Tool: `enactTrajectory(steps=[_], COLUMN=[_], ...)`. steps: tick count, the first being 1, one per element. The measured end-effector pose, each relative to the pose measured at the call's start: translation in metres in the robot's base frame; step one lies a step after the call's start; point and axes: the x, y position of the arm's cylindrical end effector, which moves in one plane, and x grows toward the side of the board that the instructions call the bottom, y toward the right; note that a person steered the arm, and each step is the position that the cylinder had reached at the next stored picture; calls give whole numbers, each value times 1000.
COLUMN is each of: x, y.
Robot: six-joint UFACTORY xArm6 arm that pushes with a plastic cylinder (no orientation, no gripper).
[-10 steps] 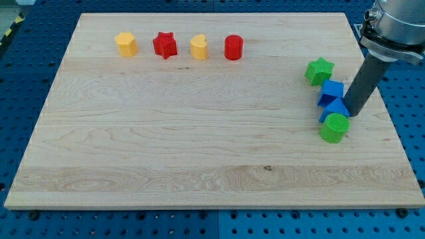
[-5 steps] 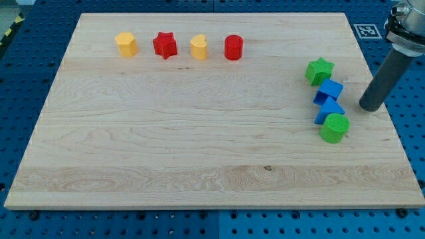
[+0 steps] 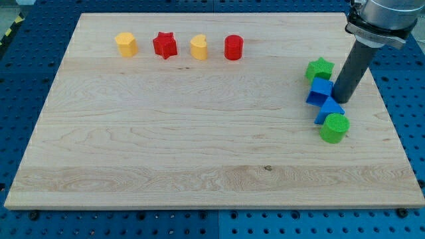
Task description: Adjust the blue blocksgreen star in a vertical line
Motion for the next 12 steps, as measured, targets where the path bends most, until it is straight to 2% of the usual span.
enactTrajectory(steps=[4, 7, 8, 9, 12], x=[-32, -32, -55, -85, -87], y=[3, 27, 28, 24, -21])
